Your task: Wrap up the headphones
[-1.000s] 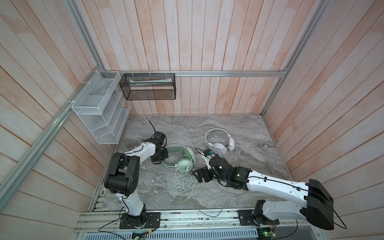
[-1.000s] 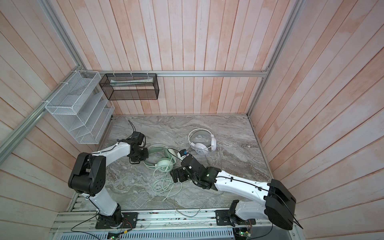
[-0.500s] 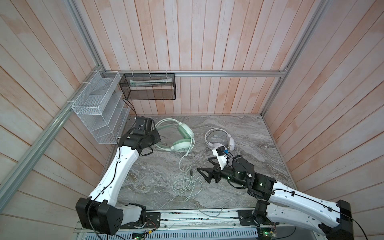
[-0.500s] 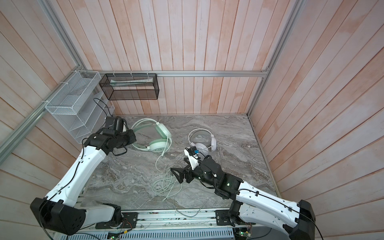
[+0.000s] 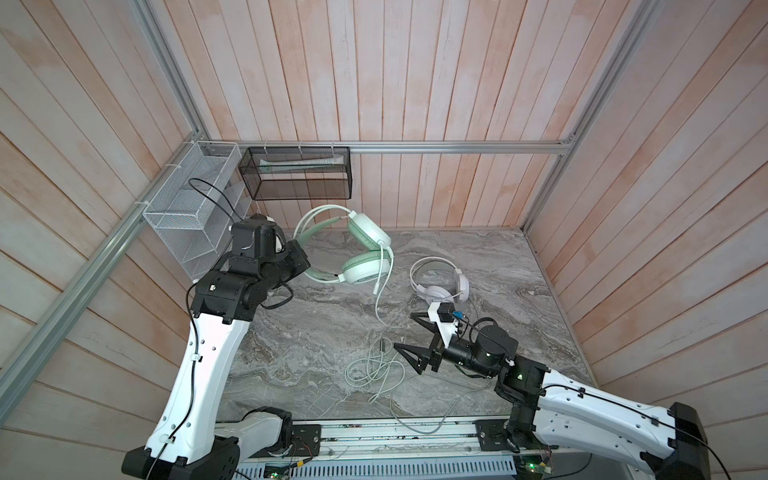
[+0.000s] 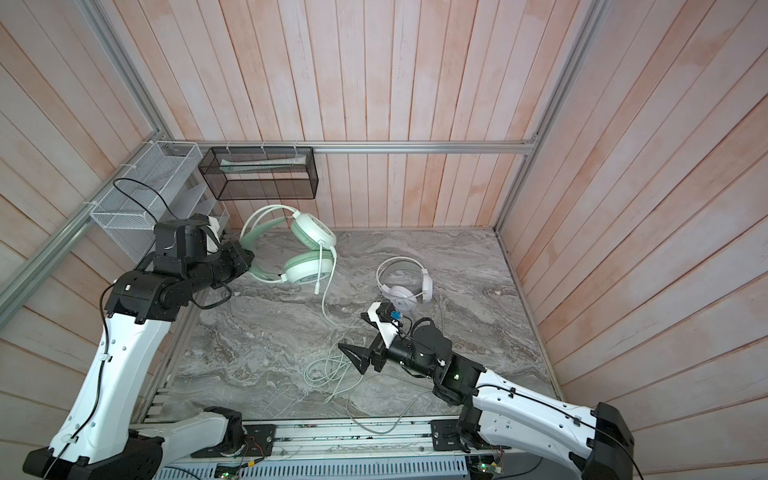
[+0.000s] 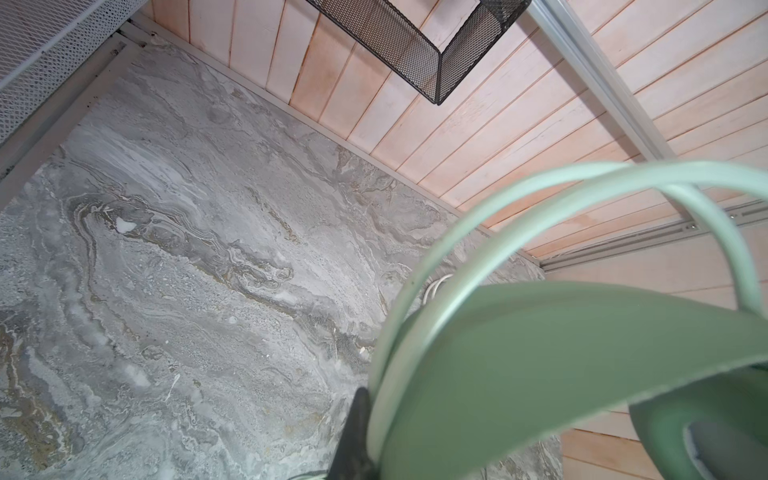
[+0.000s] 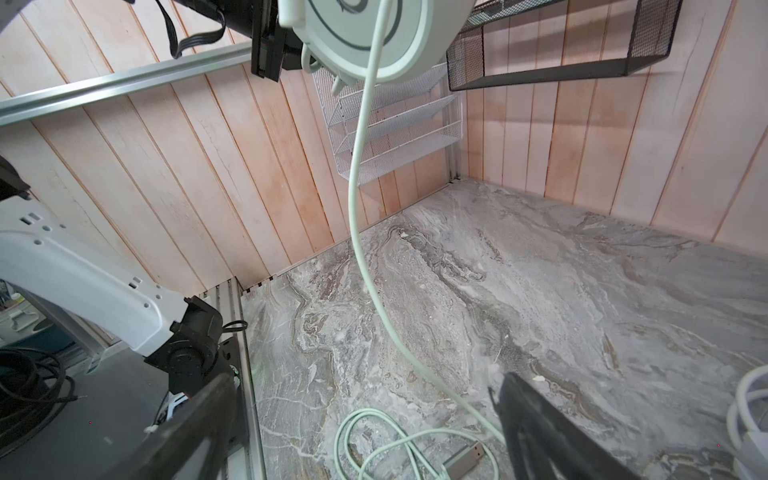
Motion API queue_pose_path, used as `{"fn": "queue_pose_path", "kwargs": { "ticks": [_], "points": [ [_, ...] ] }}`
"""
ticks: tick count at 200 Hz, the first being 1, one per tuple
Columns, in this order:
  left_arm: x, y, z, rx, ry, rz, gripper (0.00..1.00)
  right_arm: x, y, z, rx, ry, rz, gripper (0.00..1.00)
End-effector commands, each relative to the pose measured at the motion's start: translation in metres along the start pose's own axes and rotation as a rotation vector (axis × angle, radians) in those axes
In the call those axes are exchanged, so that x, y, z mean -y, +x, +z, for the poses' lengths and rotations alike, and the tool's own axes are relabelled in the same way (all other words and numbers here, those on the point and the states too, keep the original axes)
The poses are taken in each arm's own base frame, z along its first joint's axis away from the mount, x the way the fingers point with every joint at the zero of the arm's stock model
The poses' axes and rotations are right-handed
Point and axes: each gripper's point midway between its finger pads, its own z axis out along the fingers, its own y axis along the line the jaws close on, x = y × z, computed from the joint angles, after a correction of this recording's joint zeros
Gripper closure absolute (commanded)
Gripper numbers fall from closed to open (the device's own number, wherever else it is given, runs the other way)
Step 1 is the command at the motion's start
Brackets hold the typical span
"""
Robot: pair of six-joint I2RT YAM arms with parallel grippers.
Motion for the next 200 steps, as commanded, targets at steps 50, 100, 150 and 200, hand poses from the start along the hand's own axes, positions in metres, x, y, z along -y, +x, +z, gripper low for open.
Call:
{"fn": "queue_pose_path", "kwargs": {
  "ticks": [50,100,150,200],
  "points": [
    [0.022,-0.01,-0.03,0.035,0.106,-0.057,1.0,0.005,0.021,0.034,-0.073,-0.035,-0.13,0.24],
    [0.019,-0.004,-0.031,0.015,0.101,-0.072,1.0,0.056,0.033,0.042,-0.058,0.103,-0.103,0.35],
    [0.017,-0.001,-0.028,0.004,0.093,-0.078,1.0,0.056,0.054,0.071,-0.127,0.027,-0.061,0.46],
    [0.008,0.002,-0.022,0.005,0.058,-0.077,1.0,0.049,0.057,0.075,-0.105,0.023,-0.028,0.81]
  ]
}}
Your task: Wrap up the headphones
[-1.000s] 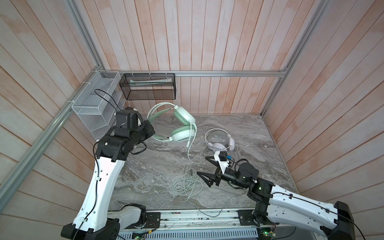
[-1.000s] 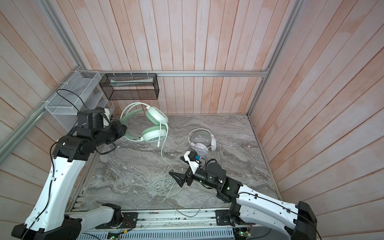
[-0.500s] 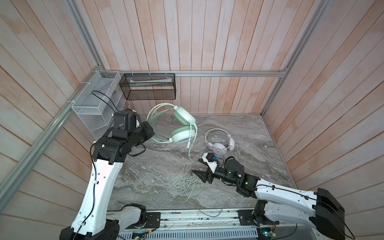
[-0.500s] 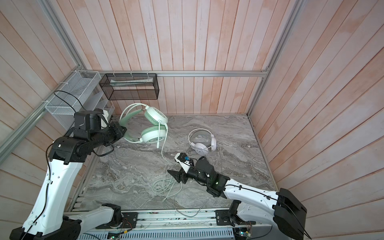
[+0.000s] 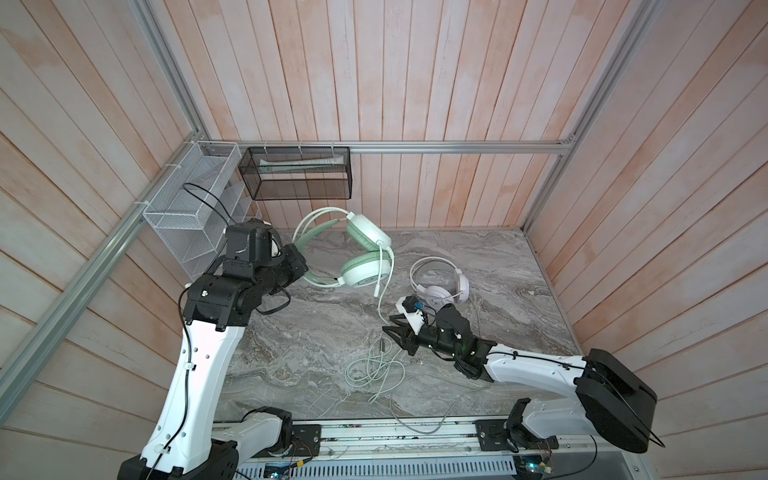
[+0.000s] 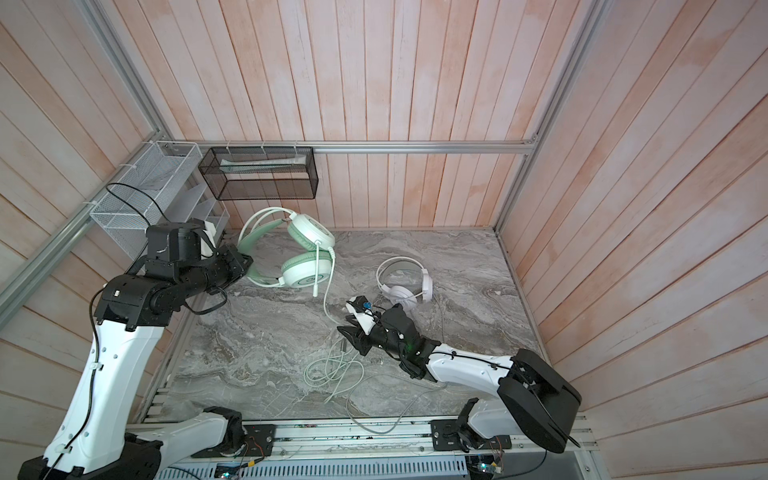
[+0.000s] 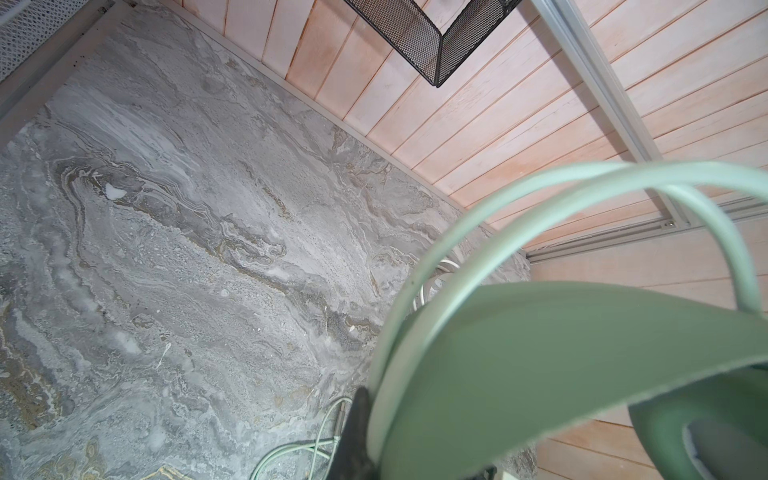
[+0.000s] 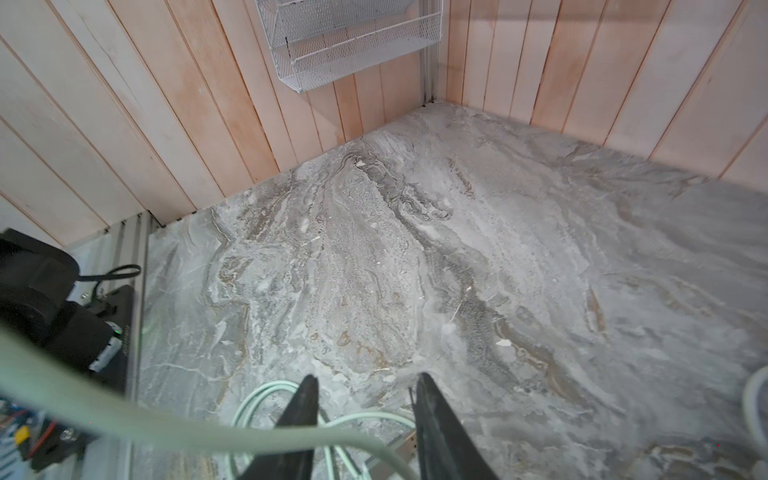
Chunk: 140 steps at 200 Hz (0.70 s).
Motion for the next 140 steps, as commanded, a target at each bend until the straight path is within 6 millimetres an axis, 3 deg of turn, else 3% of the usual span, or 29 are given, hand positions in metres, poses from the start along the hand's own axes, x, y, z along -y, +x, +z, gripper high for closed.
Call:
{"fn": "queue_pose_path", "kwargs": {
  "ticks": [1,14,47,97,140],
  "points": [
    [0.009,-0.007,-0.009,0.039,0.05,-0.031,1.0,-0.013,-0.026,0.001,0.084,-0.033,0.005,0.81],
    [0.005,-0.006,-0.005,0.034,0.036,-0.034,1.0,-0.016,-0.025,0.0,0.083,-0.024,0.013,0.9],
    [-0.008,-0.004,0.005,0.033,-0.014,-0.05,1.0,-0.033,-0.025,-0.007,0.086,-0.027,0.021,1.0],
    [-0.031,0.002,0.019,0.03,-0.093,-0.094,1.0,-0.045,-0.013,-0.009,0.021,0.039,0.059,1.0],
    [-0.027,0.013,0.027,-0.025,-0.041,-0.155,1.0,-0.024,0.016,0.002,-0.042,0.149,0.042,1.0]
  ]
}}
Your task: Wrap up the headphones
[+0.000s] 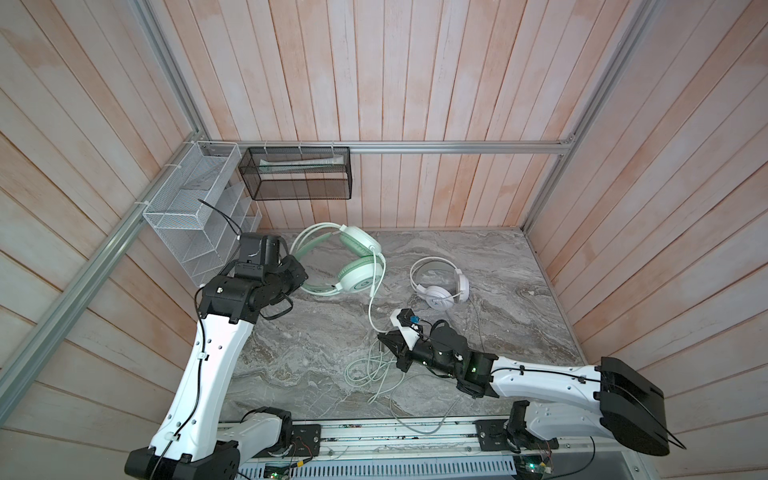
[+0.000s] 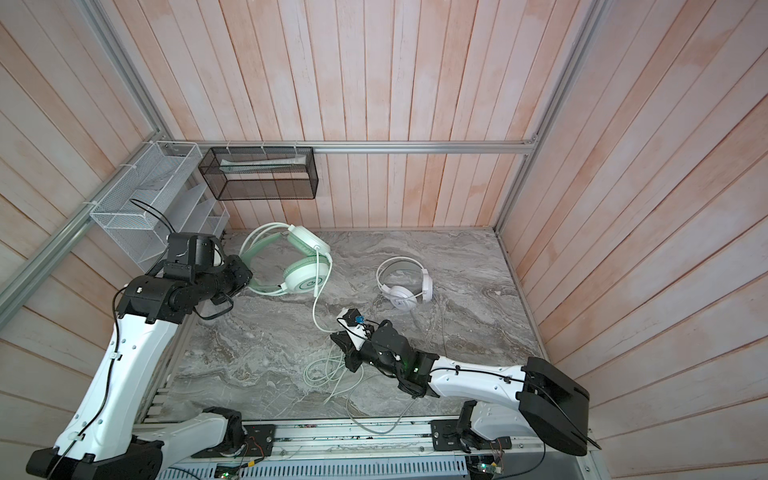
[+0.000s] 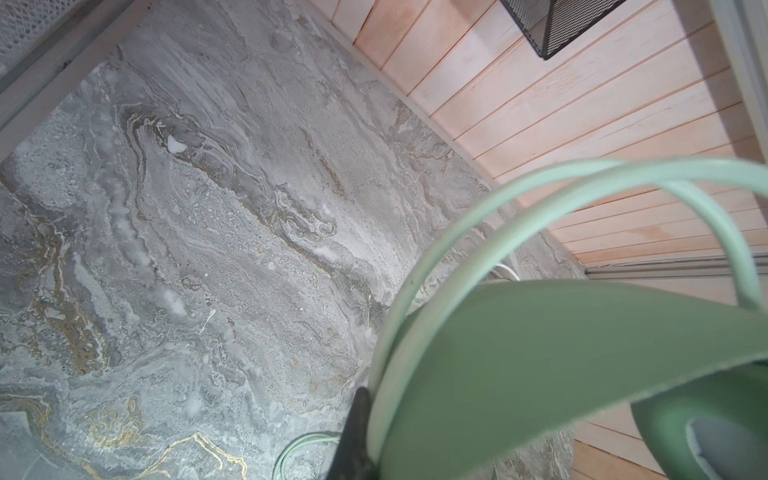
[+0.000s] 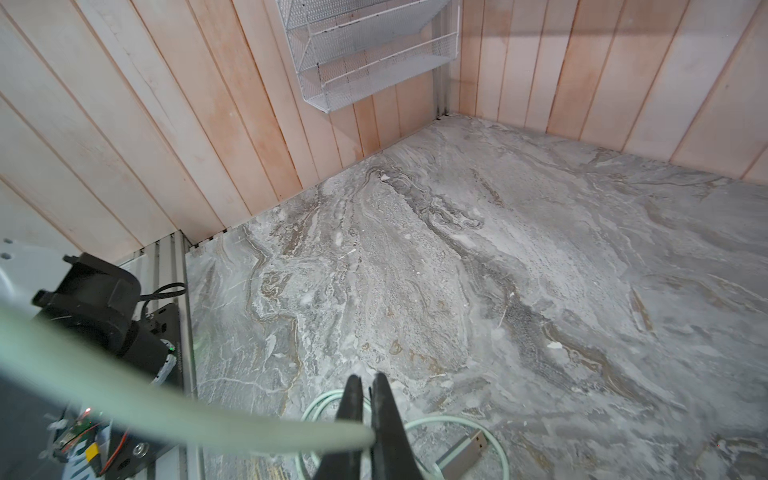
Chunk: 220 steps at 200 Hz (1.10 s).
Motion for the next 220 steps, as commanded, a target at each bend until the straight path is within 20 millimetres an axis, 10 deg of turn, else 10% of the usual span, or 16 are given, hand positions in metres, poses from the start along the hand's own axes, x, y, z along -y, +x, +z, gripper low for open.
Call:
{"fn": "queue_pose_path", "kwargs": {
  "ticks": [1,47,138,220],
  "points": [
    [0.022,-0.007,-0.01,0.022,0.124,-0.061,1.0,0.019,0.02,0.009,-0.059,0.1,0.001,1.0],
    [0.012,0.01,0.001,-0.03,0.116,-0.083,1.0,0.019,0.027,0.038,-0.119,0.118,-0.008,1.0],
    [-0.037,0.033,0.044,-0.045,-0.049,-0.054,1.0,-0.033,-0.005,0.033,-0.165,0.072,-0.042,1.0],
    [-0.083,0.023,0.049,0.11,-0.213,0.223,1.0,-0.032,-0.05,-0.025,-0.382,0.117,-0.28,1.0]
  ]
}}
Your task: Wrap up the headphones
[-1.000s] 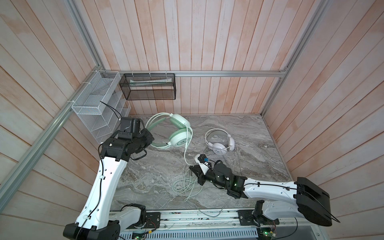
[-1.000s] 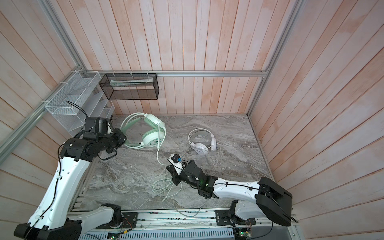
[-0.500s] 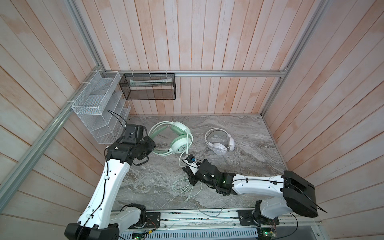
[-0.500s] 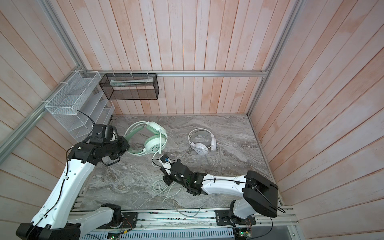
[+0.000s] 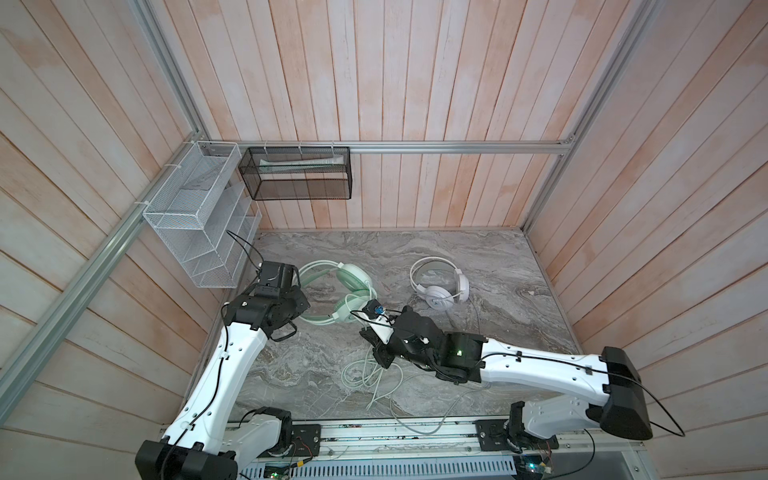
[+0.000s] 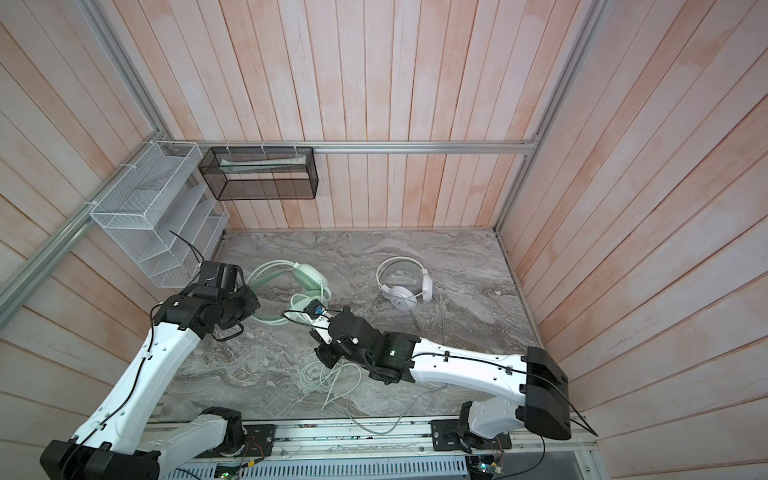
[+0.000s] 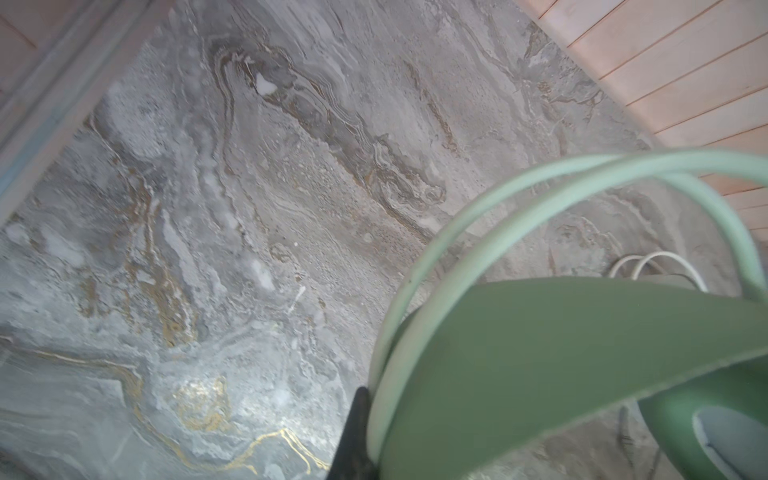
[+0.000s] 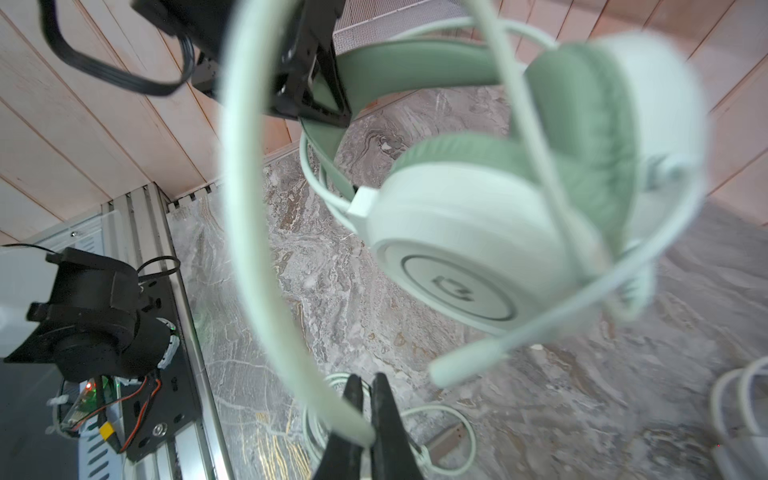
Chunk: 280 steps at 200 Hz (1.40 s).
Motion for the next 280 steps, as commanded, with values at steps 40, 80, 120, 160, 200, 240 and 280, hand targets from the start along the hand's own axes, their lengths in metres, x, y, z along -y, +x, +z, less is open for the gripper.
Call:
{"fn": "queue_pose_path", "kwargs": {
  "ticks": [40,80,120,160,200,240,280],
  "points": [
    [0.01,-0.018,-0.015,0.226,0.086,0.224,1.0,0.039,0.019,-0.049,-0.269,0.127,-0.219,1.0],
    [0.032,-0.008,-0.036,0.313,0.243,0.359,1.0,0.079,-0.018,-0.066,-0.244,0.283,-0.264,1.0],
    [0.049,0.013,-0.046,0.315,0.373,0.459,1.0,0.095,-0.058,-0.063,-0.181,0.305,-0.295,1.0],
    [0.067,0.023,-0.064,0.334,0.495,0.514,1.0,0.1,-0.075,-0.034,-0.186,0.284,-0.308,1.0],
    [0.075,0.033,-0.073,0.324,0.571,0.526,1.0,0.108,-0.088,-0.014,-0.166,0.262,-0.28,1.0],
    [0.079,0.03,-0.085,0.343,0.607,0.496,1.0,0.114,-0.077,0.0,-0.185,0.268,-0.257,1.0],
    [0.087,0.03,-0.092,0.32,0.659,0.447,1.0,0.117,-0.069,0.003,-0.168,0.254,-0.228,0.99]
  ]
}}
